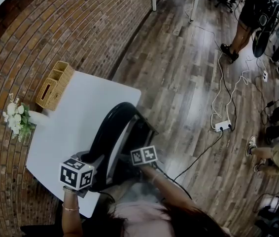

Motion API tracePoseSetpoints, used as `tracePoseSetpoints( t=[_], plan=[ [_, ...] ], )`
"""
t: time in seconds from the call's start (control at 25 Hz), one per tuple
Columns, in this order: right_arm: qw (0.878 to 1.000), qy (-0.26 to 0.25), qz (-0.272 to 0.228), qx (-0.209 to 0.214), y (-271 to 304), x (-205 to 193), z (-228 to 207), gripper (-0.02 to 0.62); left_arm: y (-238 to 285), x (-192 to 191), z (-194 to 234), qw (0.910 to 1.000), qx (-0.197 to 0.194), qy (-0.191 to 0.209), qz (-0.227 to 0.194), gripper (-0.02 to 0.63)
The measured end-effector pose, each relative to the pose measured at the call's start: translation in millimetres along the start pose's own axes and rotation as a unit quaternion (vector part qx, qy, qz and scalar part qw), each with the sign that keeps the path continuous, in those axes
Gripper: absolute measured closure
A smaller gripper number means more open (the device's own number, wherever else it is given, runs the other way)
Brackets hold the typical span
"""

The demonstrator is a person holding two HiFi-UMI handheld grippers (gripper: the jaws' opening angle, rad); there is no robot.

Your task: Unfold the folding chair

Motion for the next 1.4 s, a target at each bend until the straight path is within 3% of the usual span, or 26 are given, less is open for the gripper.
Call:
tracePoseSetpoints(
  t=[0.2,0.92,1.4],
  plan=[
    [1.0,-0.014,0.0,-0.011,-3,-2,1,0.432,3,1,-6,1.0,-0.001,-0.001,0.001,0.538],
    [0.997,0.017,-0.067,-0.029,-33,-17,-17,0.462,19,6,-47,0.9998,0.015,0.013,-0.001,0.538],
    [0.993,0.034,-0.093,-0.059,-41,-21,-20,0.457,25,8,-56,0.9997,0.001,0.021,-0.01,0.538]
  ],
)
Point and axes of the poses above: the fingertips, and each gripper's own axes: y forward along the fingers, z to its left, x out of its top, the point moved 6 cm from there along -y, backward along the fingers, and after that the axes turned 15 degrees about -x, right-handed, at the moved point
